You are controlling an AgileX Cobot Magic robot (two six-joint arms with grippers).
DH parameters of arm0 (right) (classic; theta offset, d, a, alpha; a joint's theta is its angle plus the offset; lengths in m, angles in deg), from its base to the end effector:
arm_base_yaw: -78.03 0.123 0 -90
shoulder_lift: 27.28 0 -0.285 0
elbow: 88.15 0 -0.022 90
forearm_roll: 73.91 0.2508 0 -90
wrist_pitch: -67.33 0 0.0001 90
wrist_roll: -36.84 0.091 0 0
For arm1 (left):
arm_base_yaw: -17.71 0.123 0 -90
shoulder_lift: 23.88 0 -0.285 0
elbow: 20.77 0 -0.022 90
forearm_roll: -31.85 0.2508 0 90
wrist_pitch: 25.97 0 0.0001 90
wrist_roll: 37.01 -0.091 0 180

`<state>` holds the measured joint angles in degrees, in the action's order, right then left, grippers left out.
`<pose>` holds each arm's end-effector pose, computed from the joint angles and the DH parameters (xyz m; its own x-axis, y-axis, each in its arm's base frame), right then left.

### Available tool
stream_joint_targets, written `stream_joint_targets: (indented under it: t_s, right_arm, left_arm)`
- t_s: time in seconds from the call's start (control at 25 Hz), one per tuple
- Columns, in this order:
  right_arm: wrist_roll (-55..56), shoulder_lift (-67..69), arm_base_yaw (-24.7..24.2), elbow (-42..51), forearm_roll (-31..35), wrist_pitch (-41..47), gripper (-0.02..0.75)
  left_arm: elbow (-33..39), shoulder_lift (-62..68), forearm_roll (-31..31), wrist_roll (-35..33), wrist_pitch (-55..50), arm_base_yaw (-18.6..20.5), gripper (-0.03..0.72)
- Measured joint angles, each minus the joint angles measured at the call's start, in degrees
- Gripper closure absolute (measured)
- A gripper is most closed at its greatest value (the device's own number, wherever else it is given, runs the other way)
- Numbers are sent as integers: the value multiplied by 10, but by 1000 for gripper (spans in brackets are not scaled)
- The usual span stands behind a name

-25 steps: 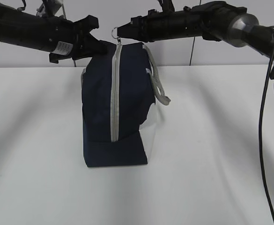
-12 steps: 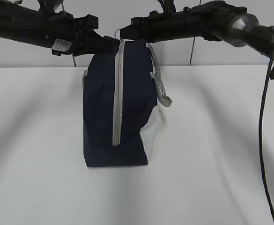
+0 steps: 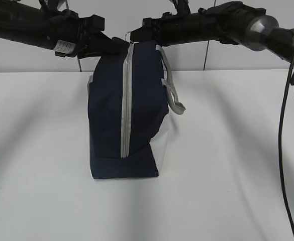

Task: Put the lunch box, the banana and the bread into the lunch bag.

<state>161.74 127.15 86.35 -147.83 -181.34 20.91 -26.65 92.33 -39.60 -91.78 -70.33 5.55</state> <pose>0.5547 0.1446 0.2223 -0.5014 0.0587 -0.8632 -0.6579 0.6222 0.4244 0.4004 -0.1480 0.2706 -0.7049 0.0177 -0.7091 0.5562 0.6343 -0.5370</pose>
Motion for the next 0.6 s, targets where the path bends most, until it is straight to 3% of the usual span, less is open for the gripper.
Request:
stream_joint_targets:
  t_s: [0.6]
  right_arm:
    - [24,52,-18,-3,16,-27,754]
  left_arm:
    - [0,0,4,-18,-2,0,659]
